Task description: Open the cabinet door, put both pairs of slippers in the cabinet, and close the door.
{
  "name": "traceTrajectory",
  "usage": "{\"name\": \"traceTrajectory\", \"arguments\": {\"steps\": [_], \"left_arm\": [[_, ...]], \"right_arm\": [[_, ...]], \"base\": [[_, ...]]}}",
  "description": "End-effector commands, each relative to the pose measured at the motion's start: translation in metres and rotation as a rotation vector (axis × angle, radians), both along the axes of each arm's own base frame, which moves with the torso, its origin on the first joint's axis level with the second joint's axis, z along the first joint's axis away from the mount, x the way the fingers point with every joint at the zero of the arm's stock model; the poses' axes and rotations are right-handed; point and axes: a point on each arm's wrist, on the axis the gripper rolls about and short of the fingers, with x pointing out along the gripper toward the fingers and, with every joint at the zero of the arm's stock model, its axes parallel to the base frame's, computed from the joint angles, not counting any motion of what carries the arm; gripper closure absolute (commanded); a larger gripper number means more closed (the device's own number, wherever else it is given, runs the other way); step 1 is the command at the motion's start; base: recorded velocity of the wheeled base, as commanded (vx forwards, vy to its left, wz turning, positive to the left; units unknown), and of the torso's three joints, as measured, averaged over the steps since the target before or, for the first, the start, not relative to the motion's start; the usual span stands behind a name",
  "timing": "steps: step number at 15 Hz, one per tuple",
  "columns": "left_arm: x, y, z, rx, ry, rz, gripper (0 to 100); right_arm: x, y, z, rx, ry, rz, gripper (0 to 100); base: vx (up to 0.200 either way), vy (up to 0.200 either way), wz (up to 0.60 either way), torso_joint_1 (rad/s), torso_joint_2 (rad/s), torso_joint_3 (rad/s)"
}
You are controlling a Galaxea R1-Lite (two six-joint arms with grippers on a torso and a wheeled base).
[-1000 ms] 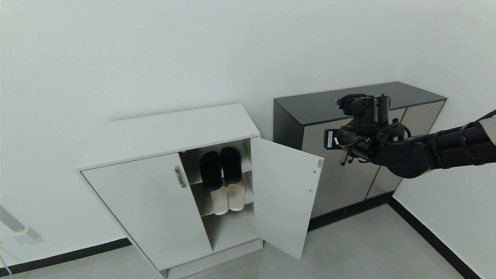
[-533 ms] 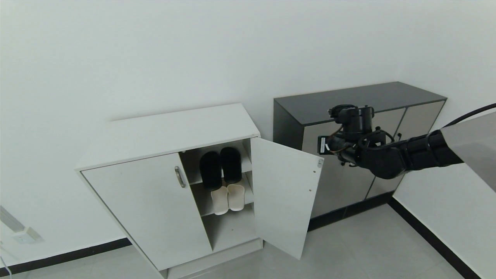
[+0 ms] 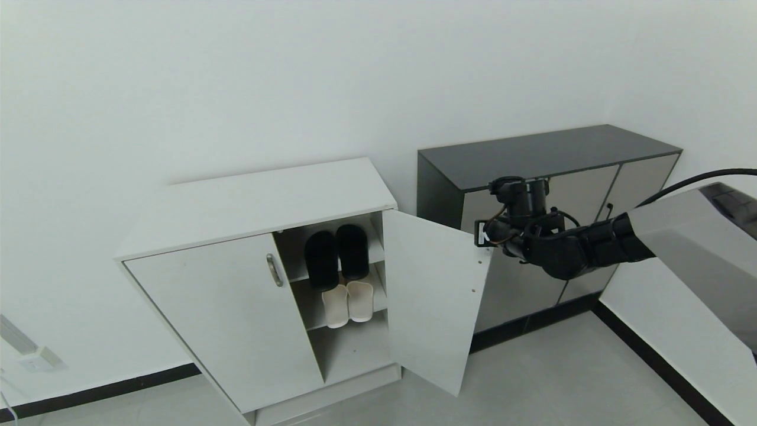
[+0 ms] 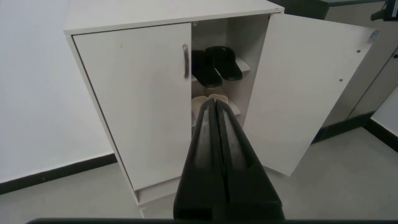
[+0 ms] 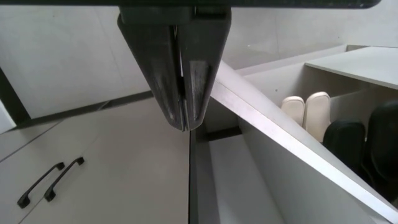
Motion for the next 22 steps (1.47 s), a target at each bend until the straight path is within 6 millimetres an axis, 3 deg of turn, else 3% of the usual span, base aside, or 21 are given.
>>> {"name": "traceTrajectory", "arguments": {"steps": [1, 10, 15, 18, 20, 22], "left_arm": [[0.0, 0.0, 0.0, -0.001, 0.001, 0.0, 100], [0.0, 0.0, 0.0, -0.001, 0.001, 0.0, 100], [0.0, 0.0, 0.0, -0.001, 0.001, 0.0, 100], [0.0, 0.0, 0.0, -0.001, 0.001, 0.0, 100], [0.0, 0.0, 0.0, -0.001, 0.001, 0.0, 100], [0.0, 0.0, 0.0, -0.001, 0.001, 0.0, 100]], "right_arm": [[0.004, 0.002, -0.008, -0.005, 0.011, 0.0, 100], [-0.002, 0.004, -0.01, -0.012, 0.026, 0.01, 100], [-0.053, 0.035, 0.006, 0.014, 0.047, 0.107, 100], [-0.077, 0.053, 0.003, 0.033, 0.076, 0.164, 100], [-0.089, 0.064, 0.006, 0.059, 0.084, 0.19, 100], [-0.089, 0.064, 0.006, 0.059, 0.08, 0.19, 100]], "base": [[0.0, 0.0, 0.0, 0.0, 0.0, 0.0], [0.0, 0.0, 0.0, 0.0, 0.0, 0.0], [0.0, 0.0, 0.0, 0.0, 0.0, 0.0], [0.0, 0.0, 0.0, 0.0, 0.0, 0.0], [0.0, 0.0, 0.0, 0.0, 0.0, 0.0], [0.0, 0.0, 0.0, 0.0, 0.0, 0.0]]}}
